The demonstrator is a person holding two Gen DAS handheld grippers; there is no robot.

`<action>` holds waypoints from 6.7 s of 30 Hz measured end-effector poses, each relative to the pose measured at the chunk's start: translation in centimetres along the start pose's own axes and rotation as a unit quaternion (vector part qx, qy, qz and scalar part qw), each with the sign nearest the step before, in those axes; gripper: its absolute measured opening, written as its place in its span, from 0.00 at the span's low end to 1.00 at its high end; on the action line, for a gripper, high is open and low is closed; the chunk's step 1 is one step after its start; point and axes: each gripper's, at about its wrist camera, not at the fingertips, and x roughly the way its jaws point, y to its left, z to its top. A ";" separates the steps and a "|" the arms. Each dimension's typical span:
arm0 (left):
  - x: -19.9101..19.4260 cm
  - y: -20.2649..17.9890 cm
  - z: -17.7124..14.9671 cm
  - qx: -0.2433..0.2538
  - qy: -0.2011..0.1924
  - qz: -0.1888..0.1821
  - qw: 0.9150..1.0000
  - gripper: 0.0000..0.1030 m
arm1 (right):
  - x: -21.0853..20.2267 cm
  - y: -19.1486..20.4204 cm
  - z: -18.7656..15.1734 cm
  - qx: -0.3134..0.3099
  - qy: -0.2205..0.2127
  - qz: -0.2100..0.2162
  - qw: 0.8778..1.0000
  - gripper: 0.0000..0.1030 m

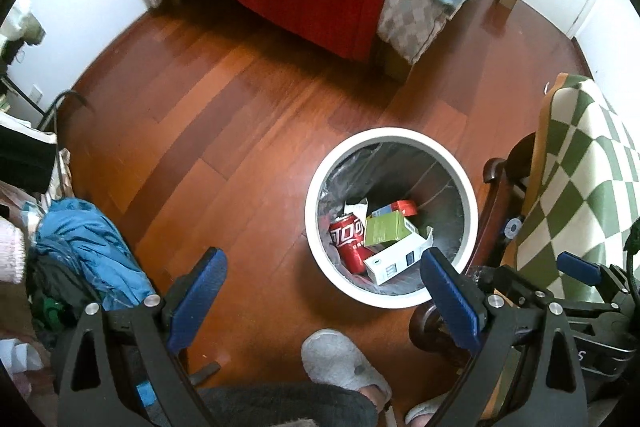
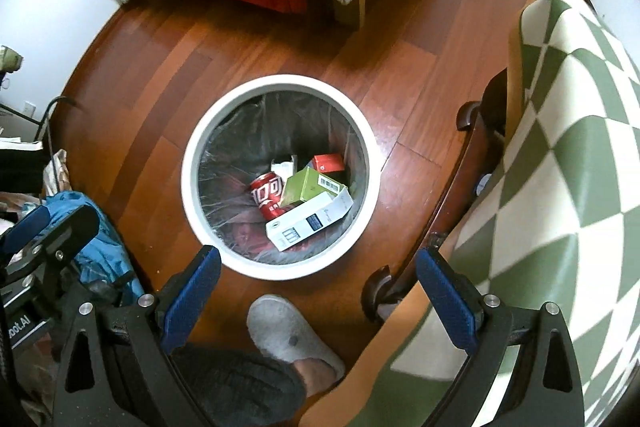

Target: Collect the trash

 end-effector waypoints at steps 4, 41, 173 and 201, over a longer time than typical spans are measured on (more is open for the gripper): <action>-4.0 -0.2 -0.4 0.006 -0.029 -0.002 1.000 0.96 | -3.8 0.0 -1.0 -0.002 -0.027 0.010 1.000 0.96; -4.7 -42.3 -15.1 0.293 0.017 -0.084 0.952 0.96 | -18.7 -48.6 -30.5 0.475 -0.120 -0.046 0.870 0.78; -11.3 -0.2 0.3 0.003 -0.025 -0.042 0.999 0.95 | -12.9 -2.3 -1.2 -0.003 -0.043 0.066 0.997 0.97; -29.7 -1.5 -3.6 0.006 -0.113 -0.138 0.984 0.95 | -34.7 -1.7 -8.6 -0.065 -0.120 0.189 0.972 0.98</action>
